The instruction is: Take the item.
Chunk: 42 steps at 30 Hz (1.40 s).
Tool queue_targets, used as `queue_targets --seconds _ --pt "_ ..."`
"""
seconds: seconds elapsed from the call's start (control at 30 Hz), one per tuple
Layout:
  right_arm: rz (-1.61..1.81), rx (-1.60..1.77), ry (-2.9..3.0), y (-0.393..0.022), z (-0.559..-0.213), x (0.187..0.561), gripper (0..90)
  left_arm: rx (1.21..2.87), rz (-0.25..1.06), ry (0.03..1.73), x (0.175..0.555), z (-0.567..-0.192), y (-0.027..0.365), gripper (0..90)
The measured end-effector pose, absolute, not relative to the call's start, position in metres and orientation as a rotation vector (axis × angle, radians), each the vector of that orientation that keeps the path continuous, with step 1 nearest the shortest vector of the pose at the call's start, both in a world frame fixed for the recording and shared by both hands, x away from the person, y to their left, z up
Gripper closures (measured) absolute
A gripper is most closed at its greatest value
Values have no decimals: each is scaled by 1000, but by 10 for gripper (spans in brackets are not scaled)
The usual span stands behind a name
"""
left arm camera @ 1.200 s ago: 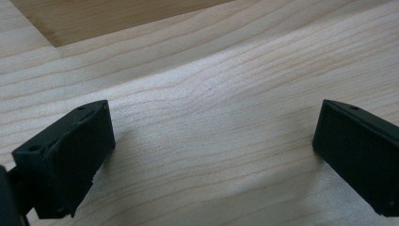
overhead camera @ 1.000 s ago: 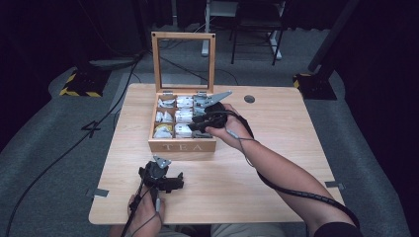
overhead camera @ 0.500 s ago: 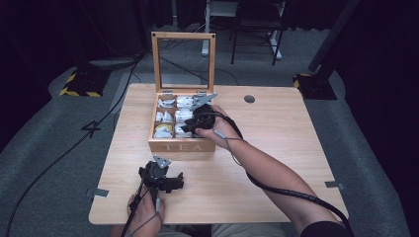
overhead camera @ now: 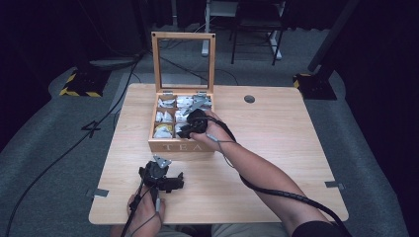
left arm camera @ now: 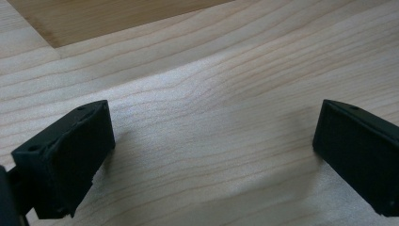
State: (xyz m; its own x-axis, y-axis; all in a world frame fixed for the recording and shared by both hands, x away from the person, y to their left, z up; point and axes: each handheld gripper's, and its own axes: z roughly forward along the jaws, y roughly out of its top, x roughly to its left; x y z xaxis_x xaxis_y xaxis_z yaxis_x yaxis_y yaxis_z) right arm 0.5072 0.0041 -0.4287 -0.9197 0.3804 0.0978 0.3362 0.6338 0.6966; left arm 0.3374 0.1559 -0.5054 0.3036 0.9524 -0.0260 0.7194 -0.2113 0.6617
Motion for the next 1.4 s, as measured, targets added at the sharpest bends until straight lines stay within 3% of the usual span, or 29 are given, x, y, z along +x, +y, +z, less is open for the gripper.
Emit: queue_targets --seconds 0.23,0.37,1.4 --pt "1100 642 2811 10 -436 509 773 2004 527 1479 338 -505 156 0" --pt "1059 649 2845 11 -435 508 896 2004 526 1479 338 -505 156 0" --pt "1303 564 2674 -15 -383 500 900 2011 520 1467 339 -505 155 0"
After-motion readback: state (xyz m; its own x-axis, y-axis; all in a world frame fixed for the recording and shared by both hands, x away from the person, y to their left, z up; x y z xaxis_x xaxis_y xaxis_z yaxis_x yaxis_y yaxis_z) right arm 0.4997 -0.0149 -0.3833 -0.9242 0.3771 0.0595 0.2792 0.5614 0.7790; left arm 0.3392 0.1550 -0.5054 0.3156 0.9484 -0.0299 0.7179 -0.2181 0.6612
